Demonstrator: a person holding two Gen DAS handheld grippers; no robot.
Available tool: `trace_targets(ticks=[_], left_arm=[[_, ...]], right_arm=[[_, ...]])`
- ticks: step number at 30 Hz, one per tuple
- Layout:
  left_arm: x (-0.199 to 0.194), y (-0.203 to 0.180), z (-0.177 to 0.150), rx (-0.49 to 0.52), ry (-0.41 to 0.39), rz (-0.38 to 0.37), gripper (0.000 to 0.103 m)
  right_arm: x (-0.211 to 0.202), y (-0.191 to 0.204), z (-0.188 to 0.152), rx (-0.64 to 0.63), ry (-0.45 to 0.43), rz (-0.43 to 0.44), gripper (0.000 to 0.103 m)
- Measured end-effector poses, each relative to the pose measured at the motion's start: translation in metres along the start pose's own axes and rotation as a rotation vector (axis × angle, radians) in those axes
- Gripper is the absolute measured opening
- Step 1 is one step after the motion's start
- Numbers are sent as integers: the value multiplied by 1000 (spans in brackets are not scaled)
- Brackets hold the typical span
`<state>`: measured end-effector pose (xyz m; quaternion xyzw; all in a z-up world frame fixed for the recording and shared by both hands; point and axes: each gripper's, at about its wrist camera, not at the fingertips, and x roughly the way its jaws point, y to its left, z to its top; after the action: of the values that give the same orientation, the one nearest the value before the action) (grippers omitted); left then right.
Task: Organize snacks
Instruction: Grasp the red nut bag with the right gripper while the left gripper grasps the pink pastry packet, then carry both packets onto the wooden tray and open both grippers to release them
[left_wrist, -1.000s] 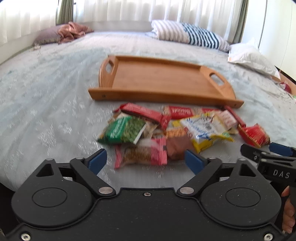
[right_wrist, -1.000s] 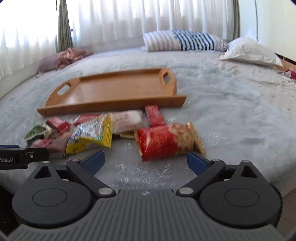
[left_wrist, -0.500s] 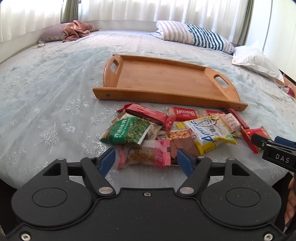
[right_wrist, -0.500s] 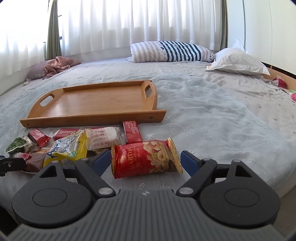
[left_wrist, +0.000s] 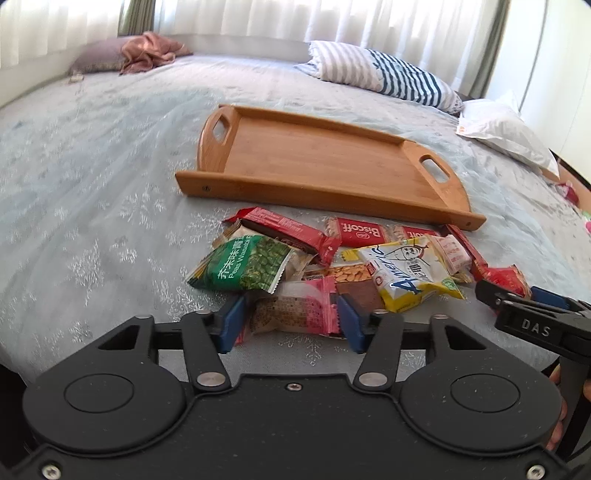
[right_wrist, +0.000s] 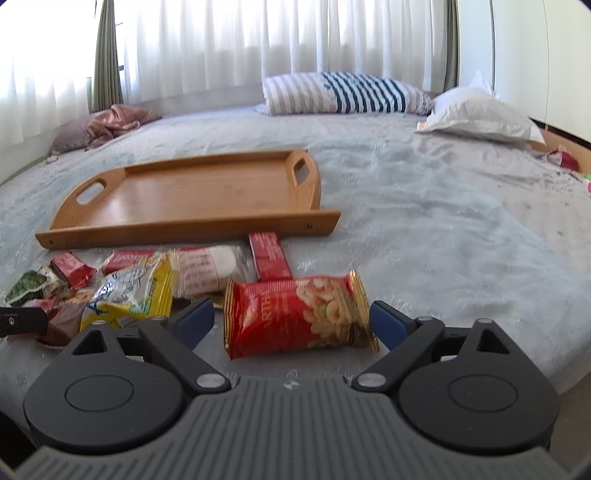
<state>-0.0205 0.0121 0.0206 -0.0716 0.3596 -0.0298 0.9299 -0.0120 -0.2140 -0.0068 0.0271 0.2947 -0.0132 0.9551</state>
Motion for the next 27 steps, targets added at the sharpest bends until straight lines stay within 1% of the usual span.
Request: trace_targets(ticks=[1, 2, 5, 9, 14, 20, 27], left_arm=[[-1, -2, 0, 8, -2, 2, 50], [-2, -3, 0, 13, -3, 0, 50], [-6, -4, -1, 13, -2, -12, 50], [-12, -7, -1, 12, -4, -36, 49], [-19, -15, 3, 35, -13, -85, 49], [-27, -23, 13, 48, -49, -144, 43], [-25, -24, 21, 55, -77, -138, 42]], right_arm=[[0, -1, 0, 11, 6, 2, 83], [0, -1, -1, 18, 7, 4, 73], [-5, -1, -1, 24, 0, 15, 70], [-13, 1, -1, 26, -21, 29, 69], [-23, 4, 5, 21, -57, 36, 69], [-25, 4, 12, 23, -80, 40, 69], [-24, 6, 13, 31, -80, 53, 69]])
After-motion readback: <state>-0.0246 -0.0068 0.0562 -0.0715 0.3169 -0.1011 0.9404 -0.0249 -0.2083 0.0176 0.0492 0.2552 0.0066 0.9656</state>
